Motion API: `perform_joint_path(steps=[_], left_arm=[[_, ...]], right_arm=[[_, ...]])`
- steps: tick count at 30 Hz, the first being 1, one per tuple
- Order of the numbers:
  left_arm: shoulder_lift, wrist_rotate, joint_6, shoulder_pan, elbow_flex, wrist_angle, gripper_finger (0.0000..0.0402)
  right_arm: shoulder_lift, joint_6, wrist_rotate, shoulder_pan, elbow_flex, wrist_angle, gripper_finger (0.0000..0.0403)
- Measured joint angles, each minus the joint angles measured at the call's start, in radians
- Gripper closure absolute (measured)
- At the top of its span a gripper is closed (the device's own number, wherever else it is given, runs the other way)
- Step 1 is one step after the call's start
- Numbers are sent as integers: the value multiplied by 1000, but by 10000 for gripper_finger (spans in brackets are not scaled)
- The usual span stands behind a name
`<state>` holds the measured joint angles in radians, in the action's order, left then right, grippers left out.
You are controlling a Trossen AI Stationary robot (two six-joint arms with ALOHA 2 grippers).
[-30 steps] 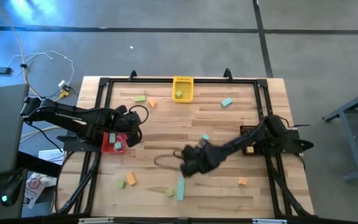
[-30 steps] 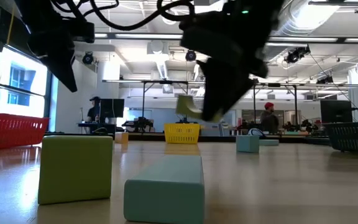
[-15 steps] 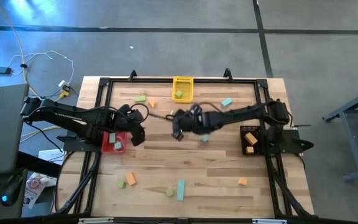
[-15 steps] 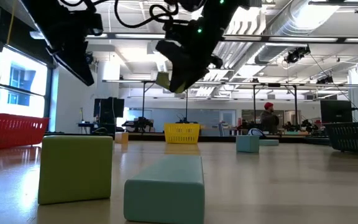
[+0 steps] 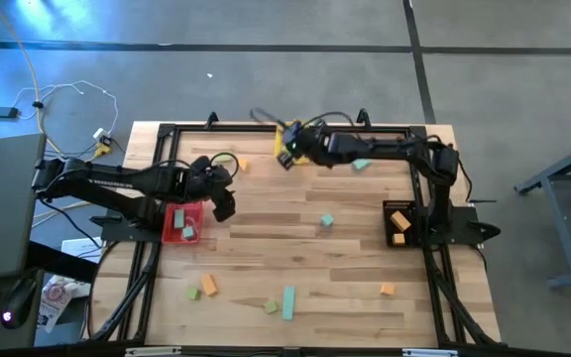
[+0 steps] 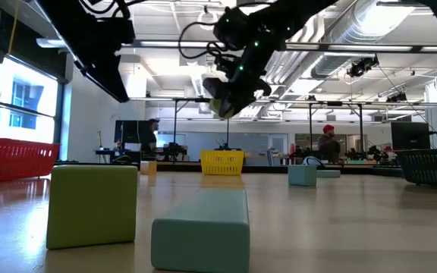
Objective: Sort & place blocks by color
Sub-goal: Put the green block into the yellow bin, then put the orange block into the black bin
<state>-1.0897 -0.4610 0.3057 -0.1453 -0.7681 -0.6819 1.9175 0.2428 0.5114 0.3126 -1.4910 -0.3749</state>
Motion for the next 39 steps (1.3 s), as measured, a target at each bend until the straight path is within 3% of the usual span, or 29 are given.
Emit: perform_joint_path(steps=[8, 17, 23, 27, 35, 39], left_arm=[[0, -60, -144, -146, 0, 97, 213], [0, 7, -206, -361, 0, 134, 213], [-9, 145, -218, -498, 0, 134, 213], [-47, 195, -242, -576, 0, 133, 213], [-195, 274, -300, -663, 0, 143, 213], [-252, 295, -320, -667, 0, 208, 213]], right_arm=[[0, -24, -193, 126, 0, 53, 296], [62, 21, -366, 166, 0, 65, 295], [95, 48, -407, 166, 0, 65, 294], [96, 72, -381, 166, 0, 64, 285], [96, 65, -355, 165, 0, 58, 230], [96, 63, -400, 165, 0, 58, 203]])
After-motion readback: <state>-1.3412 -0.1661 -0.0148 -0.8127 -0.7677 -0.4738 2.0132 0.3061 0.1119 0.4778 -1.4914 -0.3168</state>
